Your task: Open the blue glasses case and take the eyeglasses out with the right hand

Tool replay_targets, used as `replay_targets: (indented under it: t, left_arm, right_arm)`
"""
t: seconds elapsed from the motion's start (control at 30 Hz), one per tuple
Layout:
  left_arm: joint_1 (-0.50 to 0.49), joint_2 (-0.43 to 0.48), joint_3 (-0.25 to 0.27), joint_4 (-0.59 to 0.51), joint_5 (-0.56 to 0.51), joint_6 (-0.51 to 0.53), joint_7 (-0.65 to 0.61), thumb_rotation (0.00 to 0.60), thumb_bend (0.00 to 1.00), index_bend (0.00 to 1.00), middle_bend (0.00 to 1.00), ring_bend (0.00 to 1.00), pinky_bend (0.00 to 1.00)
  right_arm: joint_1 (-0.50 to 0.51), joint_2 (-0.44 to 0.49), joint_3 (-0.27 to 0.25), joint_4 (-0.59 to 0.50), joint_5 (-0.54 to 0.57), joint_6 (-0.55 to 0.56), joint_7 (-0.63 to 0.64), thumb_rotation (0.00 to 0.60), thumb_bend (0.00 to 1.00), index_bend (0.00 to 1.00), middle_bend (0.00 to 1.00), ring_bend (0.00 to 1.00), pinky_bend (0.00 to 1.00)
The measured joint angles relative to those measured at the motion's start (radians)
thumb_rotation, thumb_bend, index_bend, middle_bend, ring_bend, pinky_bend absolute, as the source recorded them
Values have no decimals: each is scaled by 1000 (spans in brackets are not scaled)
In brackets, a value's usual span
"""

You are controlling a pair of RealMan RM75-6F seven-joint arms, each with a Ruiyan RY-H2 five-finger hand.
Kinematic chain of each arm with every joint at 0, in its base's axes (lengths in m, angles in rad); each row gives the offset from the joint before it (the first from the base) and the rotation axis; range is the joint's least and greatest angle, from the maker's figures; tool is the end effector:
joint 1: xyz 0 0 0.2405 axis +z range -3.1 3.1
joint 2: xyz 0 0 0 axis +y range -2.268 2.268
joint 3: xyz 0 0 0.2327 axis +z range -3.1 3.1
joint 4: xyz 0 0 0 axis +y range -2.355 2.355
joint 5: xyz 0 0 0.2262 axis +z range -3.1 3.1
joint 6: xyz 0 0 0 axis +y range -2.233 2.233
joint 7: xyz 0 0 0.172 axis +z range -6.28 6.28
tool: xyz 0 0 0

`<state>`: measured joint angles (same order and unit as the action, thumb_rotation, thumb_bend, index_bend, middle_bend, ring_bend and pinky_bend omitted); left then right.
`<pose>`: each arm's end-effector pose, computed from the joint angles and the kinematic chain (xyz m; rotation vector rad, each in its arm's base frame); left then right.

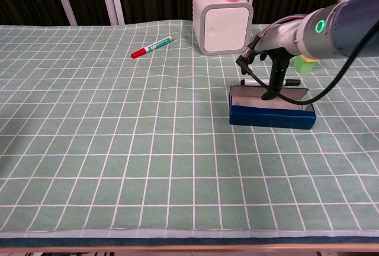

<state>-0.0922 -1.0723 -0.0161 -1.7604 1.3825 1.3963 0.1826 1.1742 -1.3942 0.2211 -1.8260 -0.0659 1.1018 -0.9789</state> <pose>-0.2941 0.1984 0.1198 -1.4090 -0.9826 -0.7169 -0.0611 -0.3604 -0.0235 1.8488 -1.0214 0.4144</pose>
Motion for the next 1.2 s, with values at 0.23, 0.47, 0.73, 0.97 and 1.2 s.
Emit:
replay_targets:
  t: [0.23, 0.47, 0.73, 0.97, 1.2]
  left_arm:
    - [0, 0, 0, -1, -3, -2, 2, 600, 462, 154, 0, 0, 70]
    - [0, 1, 0, -2, -3, -2, 2, 600, 462, 154, 0, 0, 70]
    - [0, 1, 0, -3, -4, -3, 1, 600, 462, 154, 0, 0, 70]
    - [1, 1, 1, -4, -5, -4, 1, 600, 462, 154, 0, 0, 70]
    - [1, 2, 2, -7, -8, -7, 1, 600, 463, 154, 0, 0, 70]
  right_arm:
    - [-37, 63, -41, -83, -49, -9, 36, 600, 329, 218, 132, 116, 239]
    - [-86, 96, -86, -159, -161, 25, 86, 600, 328, 217, 154, 118, 239]
    - [-139, 98, -140, -185, -251, 73, 131, 600, 328, 217, 170, 143, 239]
    - [-154, 115, -156, -206, -261, 85, 137, 600, 310, 204, 173, 149, 239]
    - [-151, 125, -168, -212, -225, 84, 118, 600, 256, 202, 186, 149, 239]
